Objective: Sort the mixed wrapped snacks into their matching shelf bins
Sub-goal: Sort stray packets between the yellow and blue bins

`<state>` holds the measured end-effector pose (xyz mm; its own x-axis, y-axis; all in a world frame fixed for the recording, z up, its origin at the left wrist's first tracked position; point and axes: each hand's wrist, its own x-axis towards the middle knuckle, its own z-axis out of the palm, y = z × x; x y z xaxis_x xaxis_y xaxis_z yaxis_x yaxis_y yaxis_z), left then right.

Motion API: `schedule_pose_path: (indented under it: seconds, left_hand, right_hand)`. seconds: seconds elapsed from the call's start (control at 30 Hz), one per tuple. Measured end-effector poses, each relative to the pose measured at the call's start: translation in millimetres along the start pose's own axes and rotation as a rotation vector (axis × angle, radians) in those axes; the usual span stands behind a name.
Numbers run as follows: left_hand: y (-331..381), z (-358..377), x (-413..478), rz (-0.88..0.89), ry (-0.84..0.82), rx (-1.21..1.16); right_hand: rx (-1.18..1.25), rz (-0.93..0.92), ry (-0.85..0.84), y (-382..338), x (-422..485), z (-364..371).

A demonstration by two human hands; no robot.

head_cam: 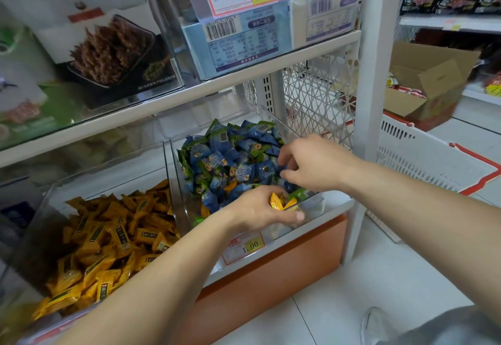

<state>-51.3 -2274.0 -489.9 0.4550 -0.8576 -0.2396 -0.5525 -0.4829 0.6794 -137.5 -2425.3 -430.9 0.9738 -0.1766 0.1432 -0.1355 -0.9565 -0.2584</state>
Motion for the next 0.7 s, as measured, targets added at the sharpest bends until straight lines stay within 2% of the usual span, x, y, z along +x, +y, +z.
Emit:
schedule_pose_path:
  seconds: [0.2, 0.3, 0.43, 0.6, 0.7]
  left_hand:
    - [-3.3, 0.2, -9.0, 0.113, 0.167, -0.006]
    - [-6.4, -1.6, -13.9, 0.138, 0.256, -0.019]
    - [-7.0, -14.3, -19.0, 0.157, 0.367, -0.168]
    - [-0.1, -33.9, -12.6, -0.023, 0.553, -0.406]
    - [6.6, -41.7, -6.8, -0.074, 0.551, -0.566]
  right_hand:
    - [-0.025, -0.008, -0.003, 1.3, 0.2, 2.2]
    - [0.031, 0.005, 0.028, 2.2, 0.8, 2.3]
    - [0.162, 0.026, 0.056, 3.2, 0.1, 0.1]
    - [0.331, 0.066, 0.201, 0.4, 4.4, 3.6]
    - [0.398, -0.001, 0.124, -6.9, 5.0, 11.4]
